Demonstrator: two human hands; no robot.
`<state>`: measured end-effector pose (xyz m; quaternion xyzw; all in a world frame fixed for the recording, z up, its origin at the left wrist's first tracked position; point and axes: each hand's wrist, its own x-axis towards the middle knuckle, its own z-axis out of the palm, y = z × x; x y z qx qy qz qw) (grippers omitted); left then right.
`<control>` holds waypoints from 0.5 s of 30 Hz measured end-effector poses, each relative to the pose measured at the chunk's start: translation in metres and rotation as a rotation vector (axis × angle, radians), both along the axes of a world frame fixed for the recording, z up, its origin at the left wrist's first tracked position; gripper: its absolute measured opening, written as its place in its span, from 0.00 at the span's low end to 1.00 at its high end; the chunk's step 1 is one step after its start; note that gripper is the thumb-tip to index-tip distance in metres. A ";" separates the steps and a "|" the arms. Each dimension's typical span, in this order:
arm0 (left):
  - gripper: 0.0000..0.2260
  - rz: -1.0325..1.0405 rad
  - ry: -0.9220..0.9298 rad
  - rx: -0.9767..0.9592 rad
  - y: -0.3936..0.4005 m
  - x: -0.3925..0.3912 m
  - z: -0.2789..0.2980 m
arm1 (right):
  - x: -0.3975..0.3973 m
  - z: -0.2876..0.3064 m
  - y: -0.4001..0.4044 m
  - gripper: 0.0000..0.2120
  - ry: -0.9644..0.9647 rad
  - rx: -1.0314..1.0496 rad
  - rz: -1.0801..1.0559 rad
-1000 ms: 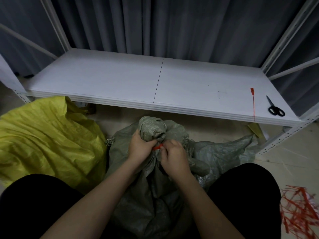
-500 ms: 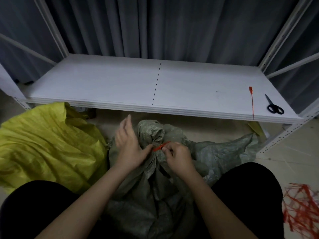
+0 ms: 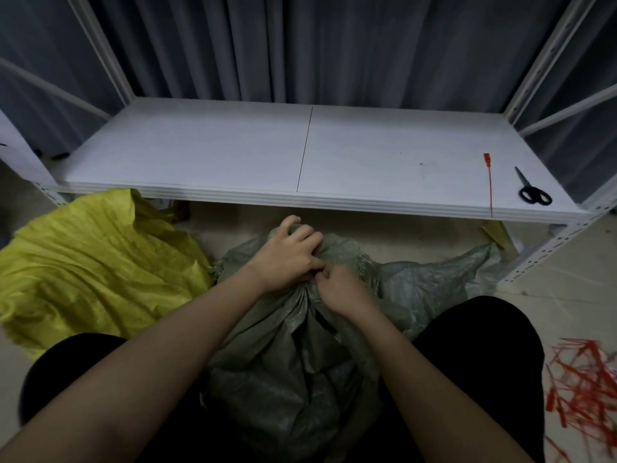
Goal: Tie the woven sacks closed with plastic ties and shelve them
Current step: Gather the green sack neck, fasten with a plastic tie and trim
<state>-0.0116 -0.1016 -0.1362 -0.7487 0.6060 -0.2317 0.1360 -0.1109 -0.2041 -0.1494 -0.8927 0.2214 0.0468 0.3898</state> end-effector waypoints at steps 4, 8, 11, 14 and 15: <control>0.12 0.024 0.103 -0.067 0.007 0.000 -0.003 | 0.006 0.013 -0.003 0.09 0.228 0.291 0.001; 0.15 0.042 0.175 -0.079 0.012 -0.006 -0.007 | -0.001 0.005 -0.001 0.12 0.302 0.730 -0.145; 0.15 0.056 0.107 -0.013 0.015 -0.006 -0.012 | -0.005 0.000 0.010 0.11 0.174 0.672 -0.222; 0.16 0.066 0.055 0.012 0.017 -0.006 -0.013 | -0.008 -0.005 0.014 0.13 0.010 0.604 -0.252; 0.16 0.069 0.052 0.007 0.017 -0.006 -0.013 | -0.010 -0.007 0.015 0.14 -0.033 0.599 -0.261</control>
